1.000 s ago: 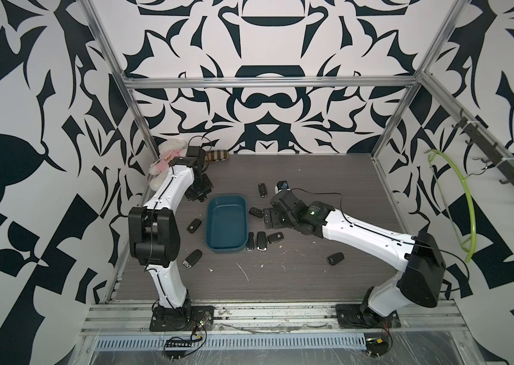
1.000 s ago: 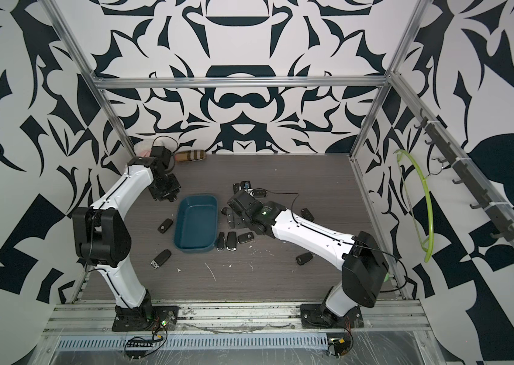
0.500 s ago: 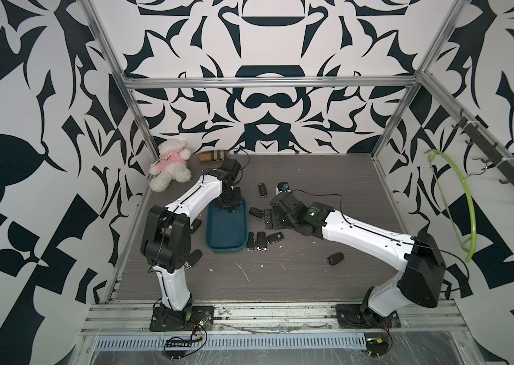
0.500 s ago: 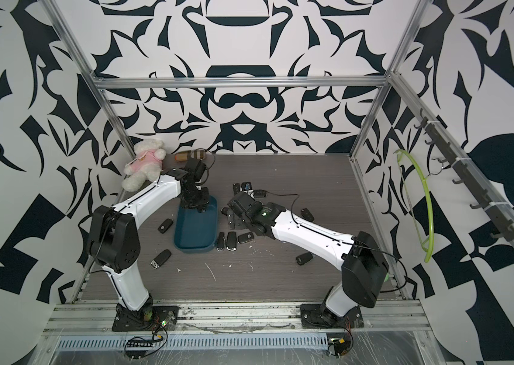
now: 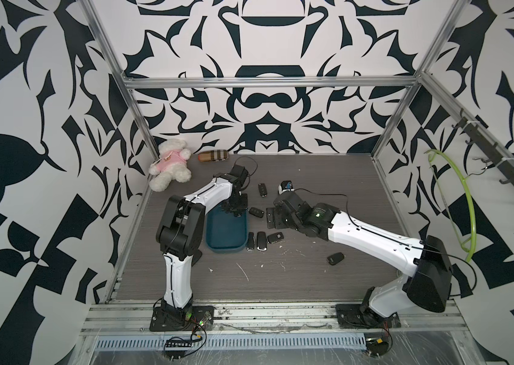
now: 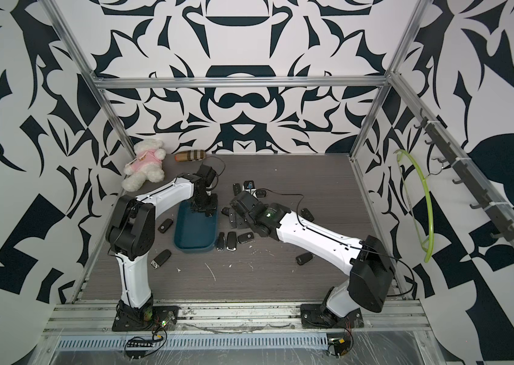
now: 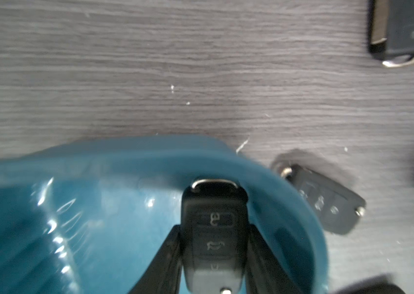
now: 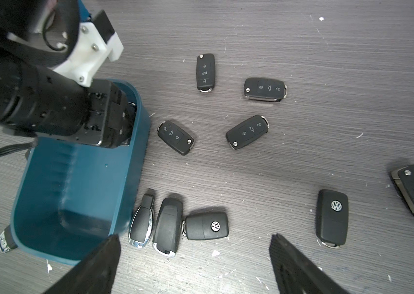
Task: Place the car key into the storage box
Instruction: Place the car key in the storage box.
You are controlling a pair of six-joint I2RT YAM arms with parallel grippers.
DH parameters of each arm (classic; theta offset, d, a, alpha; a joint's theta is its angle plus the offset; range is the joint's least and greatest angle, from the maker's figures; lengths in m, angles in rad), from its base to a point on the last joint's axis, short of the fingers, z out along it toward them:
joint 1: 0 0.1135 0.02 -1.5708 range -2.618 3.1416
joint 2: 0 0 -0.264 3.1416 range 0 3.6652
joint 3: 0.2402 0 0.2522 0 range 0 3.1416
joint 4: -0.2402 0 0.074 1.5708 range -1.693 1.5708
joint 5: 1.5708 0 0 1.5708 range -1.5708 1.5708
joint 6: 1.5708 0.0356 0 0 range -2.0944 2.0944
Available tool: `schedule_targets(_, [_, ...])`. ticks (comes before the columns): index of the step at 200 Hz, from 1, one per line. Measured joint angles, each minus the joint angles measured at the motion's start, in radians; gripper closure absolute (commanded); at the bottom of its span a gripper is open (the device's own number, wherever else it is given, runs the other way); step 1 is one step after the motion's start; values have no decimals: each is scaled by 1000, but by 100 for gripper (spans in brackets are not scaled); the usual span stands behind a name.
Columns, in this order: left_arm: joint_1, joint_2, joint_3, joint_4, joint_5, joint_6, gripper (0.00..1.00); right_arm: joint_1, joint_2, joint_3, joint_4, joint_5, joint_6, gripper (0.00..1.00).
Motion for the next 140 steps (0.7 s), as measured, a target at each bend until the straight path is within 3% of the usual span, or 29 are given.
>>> schedule_targets(37, [2,44,39,9,5,-4,60,0,0,0,-4,4,0,5])
schedule_targets(79, [7,53,42,18,11,-12,41,0,0,-4,-4,7,1,5])
schedule_targets(140, [9,16,19,17,11,-26,34,0,0,-7,-5,5,3,5])
